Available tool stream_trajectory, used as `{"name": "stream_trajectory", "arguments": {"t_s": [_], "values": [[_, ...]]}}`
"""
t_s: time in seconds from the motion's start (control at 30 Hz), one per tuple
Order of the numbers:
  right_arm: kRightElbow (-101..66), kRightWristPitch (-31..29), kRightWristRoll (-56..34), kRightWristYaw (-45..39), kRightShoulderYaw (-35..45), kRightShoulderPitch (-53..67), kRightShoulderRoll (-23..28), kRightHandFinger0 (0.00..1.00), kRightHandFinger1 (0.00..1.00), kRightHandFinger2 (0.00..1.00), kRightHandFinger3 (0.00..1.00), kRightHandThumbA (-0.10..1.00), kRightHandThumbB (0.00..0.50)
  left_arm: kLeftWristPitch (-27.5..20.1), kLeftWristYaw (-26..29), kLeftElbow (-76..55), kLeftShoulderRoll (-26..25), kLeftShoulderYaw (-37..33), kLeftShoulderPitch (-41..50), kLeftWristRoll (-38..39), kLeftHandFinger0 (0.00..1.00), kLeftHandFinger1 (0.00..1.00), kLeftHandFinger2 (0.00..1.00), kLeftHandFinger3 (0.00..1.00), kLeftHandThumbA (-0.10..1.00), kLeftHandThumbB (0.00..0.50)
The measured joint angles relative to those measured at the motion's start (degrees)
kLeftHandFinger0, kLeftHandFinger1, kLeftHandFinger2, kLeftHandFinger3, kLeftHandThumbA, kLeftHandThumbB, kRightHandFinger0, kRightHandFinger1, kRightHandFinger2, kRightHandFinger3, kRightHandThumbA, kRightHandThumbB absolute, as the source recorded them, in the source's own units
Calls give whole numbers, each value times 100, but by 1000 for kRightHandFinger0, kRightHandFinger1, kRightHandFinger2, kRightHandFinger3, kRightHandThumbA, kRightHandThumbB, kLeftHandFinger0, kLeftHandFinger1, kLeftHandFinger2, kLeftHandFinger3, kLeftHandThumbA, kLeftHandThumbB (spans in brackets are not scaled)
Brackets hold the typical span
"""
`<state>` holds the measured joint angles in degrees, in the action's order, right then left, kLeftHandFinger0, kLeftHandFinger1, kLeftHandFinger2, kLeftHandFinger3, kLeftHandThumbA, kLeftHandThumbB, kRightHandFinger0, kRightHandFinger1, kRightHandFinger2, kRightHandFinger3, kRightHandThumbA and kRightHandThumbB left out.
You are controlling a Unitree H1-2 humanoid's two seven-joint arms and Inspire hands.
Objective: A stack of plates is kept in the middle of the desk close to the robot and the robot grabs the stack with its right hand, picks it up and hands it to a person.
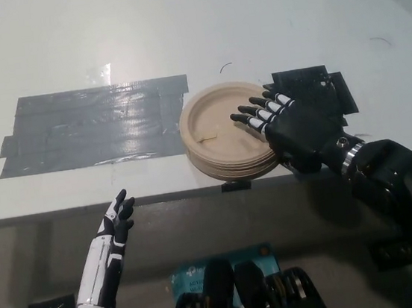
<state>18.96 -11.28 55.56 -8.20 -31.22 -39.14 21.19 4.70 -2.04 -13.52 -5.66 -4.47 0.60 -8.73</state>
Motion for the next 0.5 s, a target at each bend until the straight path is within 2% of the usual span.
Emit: {"name": "stream_trajectory", "arguments": {"t_s": [0.3,0.33,0.37,0.4,0.43,0.47,0.5], "values": [[196,4,62,32,-23,-94,-100,1000,1000,1000,1000,883,500,21,0,0,-2,-2,-36,-4,1000,1000,1000,1000,1000,0],[245,3,62,49,-24,-116,-107,1000,1000,1000,1000,836,500,24,0,0,-2,-3,-50,-4,1000,1000,1000,1000,1000,0],[291,-1,62,71,-26,-141,-112,1000,1000,1000,1000,585,500,27,0,0,-2,-3,-67,-4,1000,1000,1000,1000,1000,0],[326,-5,62,89,-27,-151,-117,923,902,931,1000,421,456,27,0,0,-2,-3,-75,-4,1000,1000,1000,1000,1000,0],[492,-60,52,218,-24,-187,-152,753,742,776,1000,358,446,28,0,0,-2,-3,-89,-4,1000,1000,1000,1000,1000,0],[689,-124,54,366,-26,-228,-188,229,296,412,682,61,353,29,0,0,-1,-6,-100,-4,1000,1000,1000,1000,1000,0],[746,-140,56,427,-28,-240,-202,46,59,200,376,-68,337,29,0,0,0,-8,-105,-4,1000,1000,1000,1000,1000,0]]}}
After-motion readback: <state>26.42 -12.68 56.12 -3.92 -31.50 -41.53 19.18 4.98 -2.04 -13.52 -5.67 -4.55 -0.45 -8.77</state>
